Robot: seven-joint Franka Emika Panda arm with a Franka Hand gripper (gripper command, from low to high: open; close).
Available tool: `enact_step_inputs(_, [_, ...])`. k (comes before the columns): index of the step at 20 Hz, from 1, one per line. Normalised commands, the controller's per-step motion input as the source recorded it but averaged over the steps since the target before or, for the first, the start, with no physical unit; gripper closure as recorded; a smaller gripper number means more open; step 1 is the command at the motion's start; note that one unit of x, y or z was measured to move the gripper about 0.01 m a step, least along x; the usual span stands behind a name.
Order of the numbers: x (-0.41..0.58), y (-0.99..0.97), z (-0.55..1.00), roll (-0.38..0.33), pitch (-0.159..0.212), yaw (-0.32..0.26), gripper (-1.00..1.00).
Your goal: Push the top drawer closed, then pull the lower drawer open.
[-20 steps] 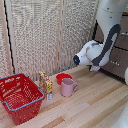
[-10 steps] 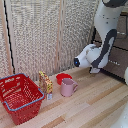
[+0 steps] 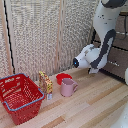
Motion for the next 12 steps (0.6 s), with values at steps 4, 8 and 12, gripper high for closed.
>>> enact_step_inputs(4, [0.0,0.91,-0.25,0.007,0.0,0.0,1.0])
enact_step_inputs(8, [0.0,0.99,-0.36,0.014,0.0,0.0,1.0])
enact_step_inputs(12, [0.003,0.98,-0.41,0.009,0.0,0.0,1.0])
